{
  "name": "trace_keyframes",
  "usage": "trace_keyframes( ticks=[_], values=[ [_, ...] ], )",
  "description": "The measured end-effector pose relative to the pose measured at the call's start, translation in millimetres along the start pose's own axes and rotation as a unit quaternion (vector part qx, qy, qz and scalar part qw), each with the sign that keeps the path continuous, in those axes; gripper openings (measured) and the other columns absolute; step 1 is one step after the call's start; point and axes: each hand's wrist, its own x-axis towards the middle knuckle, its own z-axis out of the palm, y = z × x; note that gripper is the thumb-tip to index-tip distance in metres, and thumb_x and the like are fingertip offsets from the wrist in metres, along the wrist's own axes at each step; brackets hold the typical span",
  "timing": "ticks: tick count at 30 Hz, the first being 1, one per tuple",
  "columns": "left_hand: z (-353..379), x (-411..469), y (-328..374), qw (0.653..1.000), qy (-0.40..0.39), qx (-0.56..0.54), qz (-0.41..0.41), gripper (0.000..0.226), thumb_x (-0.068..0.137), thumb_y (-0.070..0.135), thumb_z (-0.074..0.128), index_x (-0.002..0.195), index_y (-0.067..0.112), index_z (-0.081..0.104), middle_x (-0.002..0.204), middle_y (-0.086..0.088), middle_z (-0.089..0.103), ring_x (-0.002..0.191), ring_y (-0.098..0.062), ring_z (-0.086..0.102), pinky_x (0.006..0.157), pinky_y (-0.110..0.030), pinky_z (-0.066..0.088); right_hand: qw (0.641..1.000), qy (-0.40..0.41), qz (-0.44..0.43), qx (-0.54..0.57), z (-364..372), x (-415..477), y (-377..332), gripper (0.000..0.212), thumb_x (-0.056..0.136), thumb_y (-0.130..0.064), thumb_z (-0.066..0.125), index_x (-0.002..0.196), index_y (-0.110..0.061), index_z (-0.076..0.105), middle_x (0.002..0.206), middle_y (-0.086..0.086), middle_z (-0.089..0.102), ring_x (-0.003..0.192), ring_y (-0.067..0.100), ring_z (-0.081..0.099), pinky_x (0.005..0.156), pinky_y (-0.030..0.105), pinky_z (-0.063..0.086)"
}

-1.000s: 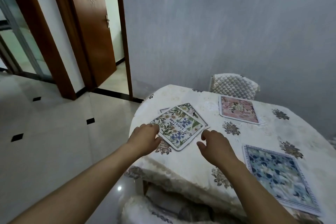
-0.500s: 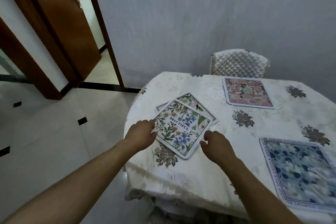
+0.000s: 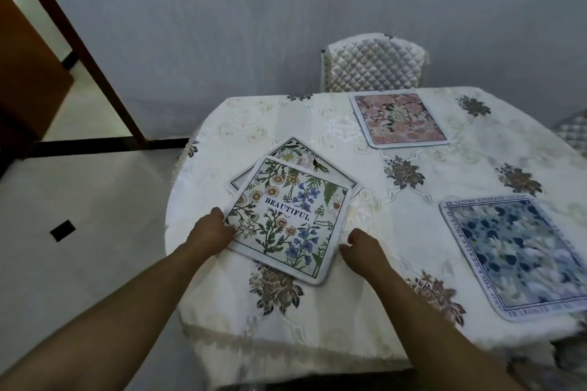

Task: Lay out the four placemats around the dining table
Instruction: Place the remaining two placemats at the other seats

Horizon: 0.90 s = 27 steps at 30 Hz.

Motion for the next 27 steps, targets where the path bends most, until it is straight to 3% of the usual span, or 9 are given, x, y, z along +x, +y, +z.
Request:
trace_keyframes(
  ticks=[5,7,10,12,15,20,27],
  values=[
    [10,32,-1,0.998,0.020,-0.049,-0.035,0.042,0.085,0.031,0.063,0.110,0.001,0.048,0.115,-0.024,0.058,0.104,-0.040,0.057,0.076,-0.036,0.046,0.991,0.009,0.090,0.099,21,20,-6,0.025,0.087,-0.032,0.060,0.097,-0.010,0.053,0.092,0.006,0.055,0.081,0.023,0.050,0.061,0.029,0.033],
    [8,42,-2,0.994,0.024,-0.076,-0.073,0.047,0.084,0.029,0.064,0.116,-0.001,0.049,0.119,-0.025,0.055,0.109,-0.042,0.056,0.086,-0.041,0.049,0.983,0.018,0.112,0.144,26,28,-10,0.024,0.086,-0.032,0.061,0.094,-0.009,0.055,0.090,0.009,0.061,0.080,0.024,0.056,0.065,0.031,0.042],
    [6,52,-6,0.992,-0.004,-0.094,-0.080,0.029,0.085,0.026,0.062,0.096,0.000,0.058,0.106,-0.025,0.065,0.096,-0.038,0.062,0.071,-0.034,0.045,0.968,0.007,0.138,0.212,33,36,-16,0.019,0.087,-0.028,0.062,0.088,-0.009,0.059,0.093,0.014,0.067,0.080,0.029,0.064,0.080,0.041,0.057],
    [5,54,-9,0.990,-0.022,-0.113,-0.076,0.022,0.086,0.024,0.063,0.085,0.002,0.065,0.097,-0.022,0.070,0.087,-0.034,0.063,0.066,-0.031,0.042,0.962,0.006,0.145,0.233,36,38,-19,0.022,0.088,-0.023,0.059,0.100,-0.004,0.063,0.103,0.018,0.067,0.091,0.034,0.065,0.086,0.043,0.056],
    [1,50,-14,0.989,-0.025,-0.138,-0.056,0.015,0.087,0.025,0.065,0.084,0.010,0.069,0.091,-0.012,0.070,0.087,-0.030,0.062,0.070,-0.031,0.045,0.969,0.043,0.126,0.209,35,36,-24,0.024,0.090,-0.017,0.055,0.106,-0.002,0.063,0.106,0.018,0.067,0.100,0.036,0.063,0.085,0.037,0.051],
    [-13,22,-10,0.989,0.003,-0.149,0.018,0.015,0.089,0.027,0.063,0.076,0.020,0.062,0.081,-0.001,0.067,0.079,-0.021,0.061,0.059,-0.028,0.040,0.980,0.092,0.080,0.157,8,24,-25,0.009,0.089,-0.016,0.053,0.081,-0.012,0.054,0.083,0.006,0.058,0.082,0.028,0.057,0.070,0.031,0.039],
    [-11,-56,15,0.976,0.044,-0.193,0.088,0.017,0.091,0.030,0.059,0.076,0.023,0.057,0.078,0.004,0.065,0.072,-0.007,0.057,0.055,-0.024,0.039,0.983,0.139,0.063,0.104,-50,-17,1,0.020,0.089,-0.020,0.057,0.081,-0.001,0.058,0.076,0.011,0.062,0.072,0.028,0.057,0.063,0.033,0.043]
  ],
)
